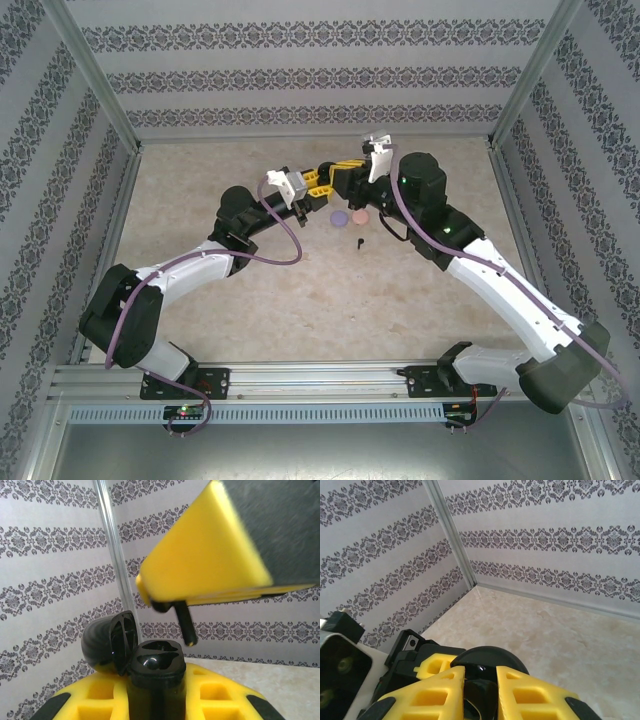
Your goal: Insert wireless bluetooth earbuds into charging case
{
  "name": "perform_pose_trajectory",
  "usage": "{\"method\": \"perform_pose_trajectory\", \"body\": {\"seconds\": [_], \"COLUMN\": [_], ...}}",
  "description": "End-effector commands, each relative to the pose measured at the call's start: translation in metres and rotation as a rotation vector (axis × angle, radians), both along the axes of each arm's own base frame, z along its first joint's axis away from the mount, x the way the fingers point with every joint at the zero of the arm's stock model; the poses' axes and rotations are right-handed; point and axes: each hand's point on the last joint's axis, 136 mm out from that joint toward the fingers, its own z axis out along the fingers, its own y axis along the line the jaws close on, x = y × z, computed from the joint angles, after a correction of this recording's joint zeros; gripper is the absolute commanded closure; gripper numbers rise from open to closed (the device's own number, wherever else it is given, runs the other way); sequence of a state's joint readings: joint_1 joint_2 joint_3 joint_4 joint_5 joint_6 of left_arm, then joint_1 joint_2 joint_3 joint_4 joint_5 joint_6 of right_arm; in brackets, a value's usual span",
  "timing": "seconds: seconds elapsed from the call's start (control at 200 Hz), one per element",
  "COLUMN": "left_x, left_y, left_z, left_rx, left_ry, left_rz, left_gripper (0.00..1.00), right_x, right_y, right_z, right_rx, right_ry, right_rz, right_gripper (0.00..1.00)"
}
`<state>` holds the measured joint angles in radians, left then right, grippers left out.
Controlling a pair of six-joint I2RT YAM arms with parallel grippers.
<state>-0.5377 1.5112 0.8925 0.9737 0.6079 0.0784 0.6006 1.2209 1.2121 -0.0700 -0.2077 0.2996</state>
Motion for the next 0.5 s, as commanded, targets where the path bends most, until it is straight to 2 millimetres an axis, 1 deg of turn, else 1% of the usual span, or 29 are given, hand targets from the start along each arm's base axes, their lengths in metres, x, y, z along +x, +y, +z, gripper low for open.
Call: {"method": "perform_pose_trajectory", "body": {"seconds": [0.0, 0.165, 0.285, 0.375, 0.495], "left_x": [-0.011, -0.015, -0.016, -0.016, -0.016], "left_y": [-0.007, -0.008, -0.01, -0.008, -0.005], "left_z": [0.02, 0.022, 0.017, 0.016, 0.016], "left_rx": [-0.028, -0.022, -0.006, 0.003, 0.021], "left_ry": [-0.052, -0.058, -0.055, -0.064, -0.087], "left_rz": [-0.048, -0.063, -0.069, -0.059, -0.032], "left_gripper": [1.0, 1.0, 1.0, 1.0, 1.0], "right_x": [-0.001, 0.001, 0.0, -0.004, -0.018], "right_y": [0.007, 0.009, 0.007, 0.004, -0.006], "right_z": [0.017, 0.016, 0.019, 0.025, 0.038], "right_rx": [0.024, 0.025, 0.03, 0.04, 0.066], "right_ry": [-0.051, -0.048, -0.053, -0.062, -0.088], "right_rz": [0.016, 0.015, 0.013, 0.012, 0.009], "right_gripper": [0.8, 0.8, 0.81, 0.82, 0.82]}}
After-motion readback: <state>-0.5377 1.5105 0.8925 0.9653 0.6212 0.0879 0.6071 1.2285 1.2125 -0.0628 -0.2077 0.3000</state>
